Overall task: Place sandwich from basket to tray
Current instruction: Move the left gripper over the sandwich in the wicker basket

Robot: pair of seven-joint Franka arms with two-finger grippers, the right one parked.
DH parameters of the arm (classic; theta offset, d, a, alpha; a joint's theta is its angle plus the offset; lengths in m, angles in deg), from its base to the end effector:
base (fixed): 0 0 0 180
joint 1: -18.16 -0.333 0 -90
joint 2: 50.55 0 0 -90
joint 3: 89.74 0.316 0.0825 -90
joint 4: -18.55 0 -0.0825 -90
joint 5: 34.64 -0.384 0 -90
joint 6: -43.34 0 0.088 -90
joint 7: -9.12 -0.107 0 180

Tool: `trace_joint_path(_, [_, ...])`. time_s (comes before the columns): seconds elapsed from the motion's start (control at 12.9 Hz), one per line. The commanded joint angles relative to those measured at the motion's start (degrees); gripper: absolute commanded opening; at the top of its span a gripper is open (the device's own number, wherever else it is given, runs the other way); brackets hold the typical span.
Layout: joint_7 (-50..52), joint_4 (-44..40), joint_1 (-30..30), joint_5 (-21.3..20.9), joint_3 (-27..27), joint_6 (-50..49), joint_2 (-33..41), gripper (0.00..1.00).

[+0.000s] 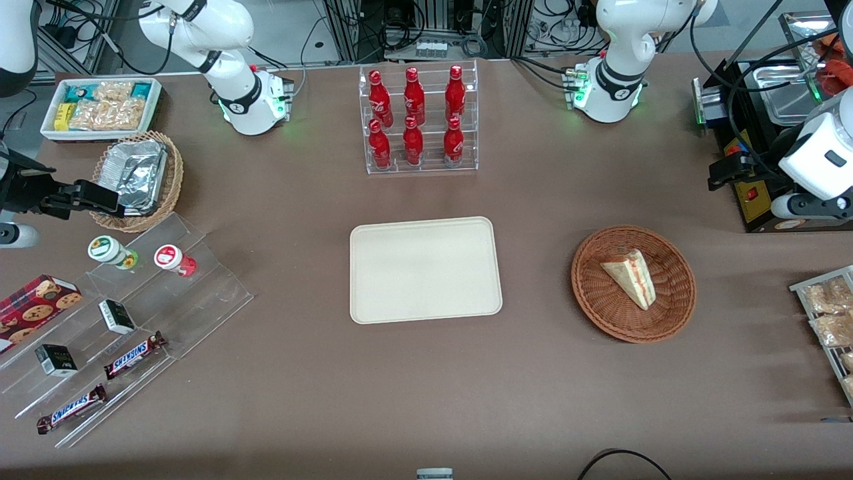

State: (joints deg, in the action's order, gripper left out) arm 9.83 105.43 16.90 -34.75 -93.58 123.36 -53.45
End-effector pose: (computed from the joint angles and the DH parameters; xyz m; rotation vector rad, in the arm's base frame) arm 0.5501 -0.0236 0.6081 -3.1264 0.0511 0.2667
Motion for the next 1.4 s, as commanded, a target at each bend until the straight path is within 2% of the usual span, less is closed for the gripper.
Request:
trace_joint_path(0.0, [0.26,-1.36,0.12,-0.51,-0.11,-1.71,-0.44,1.0])
trace_joint_path(0.23, [0.17,-0.14,0.12,-0.77,-0.2,-0.92,-0.79,1.0])
trace_joint_path(0.54, [0.34,5.83,0.21,-0.68,-0.2,4.69,-0.88,1.0])
trace_joint_path(0.93, [1.91,15.14,0.21,-0.68,-0.2,16.46,-1.49,1.0])
trace_joint_path(1.32, [7.45,21.05,0.21,-0.77,-0.2,29.12,-6.84,1.0])
